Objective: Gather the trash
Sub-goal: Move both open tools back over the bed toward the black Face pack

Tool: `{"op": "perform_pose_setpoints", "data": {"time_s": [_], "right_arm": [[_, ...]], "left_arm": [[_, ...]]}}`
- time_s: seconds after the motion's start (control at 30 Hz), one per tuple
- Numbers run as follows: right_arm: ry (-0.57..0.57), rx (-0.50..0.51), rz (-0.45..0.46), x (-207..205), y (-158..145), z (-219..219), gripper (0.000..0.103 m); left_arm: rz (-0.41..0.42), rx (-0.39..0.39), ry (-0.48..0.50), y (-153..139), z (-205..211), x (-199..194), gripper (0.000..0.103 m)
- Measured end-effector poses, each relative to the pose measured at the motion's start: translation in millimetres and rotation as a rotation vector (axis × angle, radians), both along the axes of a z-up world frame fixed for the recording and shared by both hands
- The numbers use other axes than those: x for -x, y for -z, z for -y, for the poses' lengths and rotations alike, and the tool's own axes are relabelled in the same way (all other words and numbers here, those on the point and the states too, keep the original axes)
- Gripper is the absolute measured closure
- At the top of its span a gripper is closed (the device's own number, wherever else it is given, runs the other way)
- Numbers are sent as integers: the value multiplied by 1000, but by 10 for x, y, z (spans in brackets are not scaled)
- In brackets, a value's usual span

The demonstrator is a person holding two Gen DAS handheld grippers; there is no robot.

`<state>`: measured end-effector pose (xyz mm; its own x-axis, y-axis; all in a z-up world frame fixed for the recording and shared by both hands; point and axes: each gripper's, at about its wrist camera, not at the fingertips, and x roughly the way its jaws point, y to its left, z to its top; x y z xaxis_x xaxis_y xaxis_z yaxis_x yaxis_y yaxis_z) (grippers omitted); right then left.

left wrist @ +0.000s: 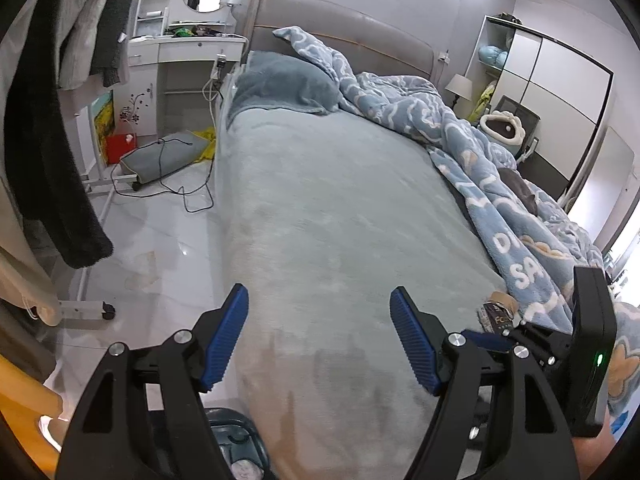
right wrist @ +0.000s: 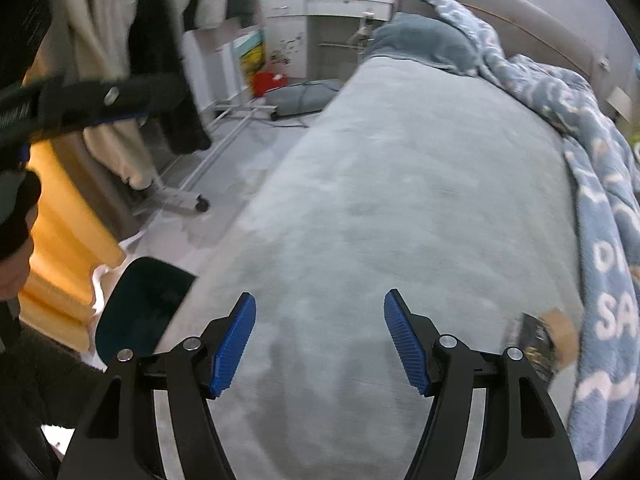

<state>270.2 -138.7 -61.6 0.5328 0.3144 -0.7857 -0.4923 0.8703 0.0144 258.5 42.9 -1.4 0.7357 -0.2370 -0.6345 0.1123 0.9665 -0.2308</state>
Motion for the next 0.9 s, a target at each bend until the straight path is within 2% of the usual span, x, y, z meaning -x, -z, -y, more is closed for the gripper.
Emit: {"op": "perform_pose_setpoints", "data": {"time_s": [0.6, 0.7, 0.9], "right_arm": [[264, -110, 40, -232, -207, 1055, 28], [313, -154, 34, -271, -222, 1248, 24], [392, -242, -4, -324, -156, 1570, 23]], "left_arm": [[-68, -23, 130, 367, 852, -59, 27], [-73, -23, 162, 396, 1005, -44, 27], [-75, -3, 218, 414, 1311, -40, 24]]}}
